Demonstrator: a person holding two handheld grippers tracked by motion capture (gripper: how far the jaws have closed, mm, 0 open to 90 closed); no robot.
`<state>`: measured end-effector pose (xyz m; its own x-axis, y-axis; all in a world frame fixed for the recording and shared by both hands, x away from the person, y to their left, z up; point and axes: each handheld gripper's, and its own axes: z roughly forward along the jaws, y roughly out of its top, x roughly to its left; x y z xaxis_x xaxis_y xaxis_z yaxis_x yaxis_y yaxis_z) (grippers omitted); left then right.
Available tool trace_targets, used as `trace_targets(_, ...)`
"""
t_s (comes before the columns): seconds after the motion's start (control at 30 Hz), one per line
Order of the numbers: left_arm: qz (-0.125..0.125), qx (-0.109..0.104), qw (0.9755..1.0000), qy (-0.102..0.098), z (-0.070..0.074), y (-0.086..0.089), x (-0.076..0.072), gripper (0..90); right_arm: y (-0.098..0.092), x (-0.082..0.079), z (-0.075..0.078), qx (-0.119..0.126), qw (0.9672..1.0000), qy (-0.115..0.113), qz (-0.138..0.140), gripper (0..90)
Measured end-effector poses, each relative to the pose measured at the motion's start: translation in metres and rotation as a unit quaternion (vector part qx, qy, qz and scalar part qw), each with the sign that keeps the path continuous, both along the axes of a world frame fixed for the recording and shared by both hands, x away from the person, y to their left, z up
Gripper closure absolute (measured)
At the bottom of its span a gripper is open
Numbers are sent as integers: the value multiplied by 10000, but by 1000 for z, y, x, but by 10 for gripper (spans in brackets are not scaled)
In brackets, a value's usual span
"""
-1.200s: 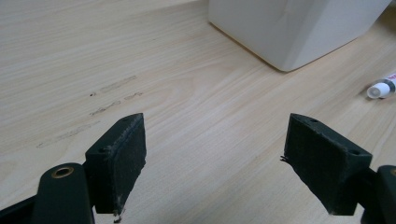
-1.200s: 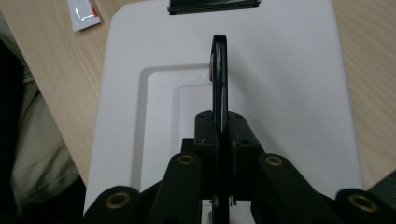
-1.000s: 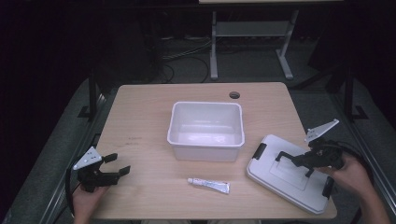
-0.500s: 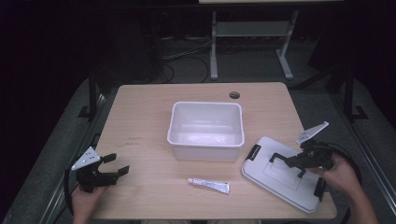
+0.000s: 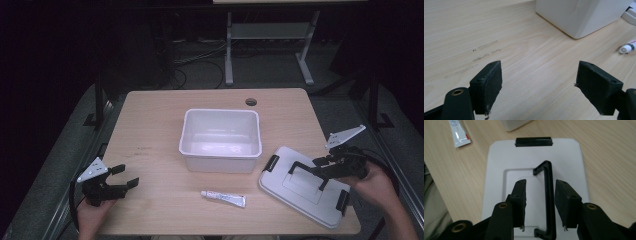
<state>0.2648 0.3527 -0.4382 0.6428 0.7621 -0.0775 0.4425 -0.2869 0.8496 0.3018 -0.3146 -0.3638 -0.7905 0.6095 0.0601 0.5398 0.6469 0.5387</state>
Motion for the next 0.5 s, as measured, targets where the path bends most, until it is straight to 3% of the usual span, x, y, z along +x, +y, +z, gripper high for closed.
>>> trace_targets(0.5,-6,28,10000,5,0,0,0,202,18,-20,0,33,9997,-42,224,578)
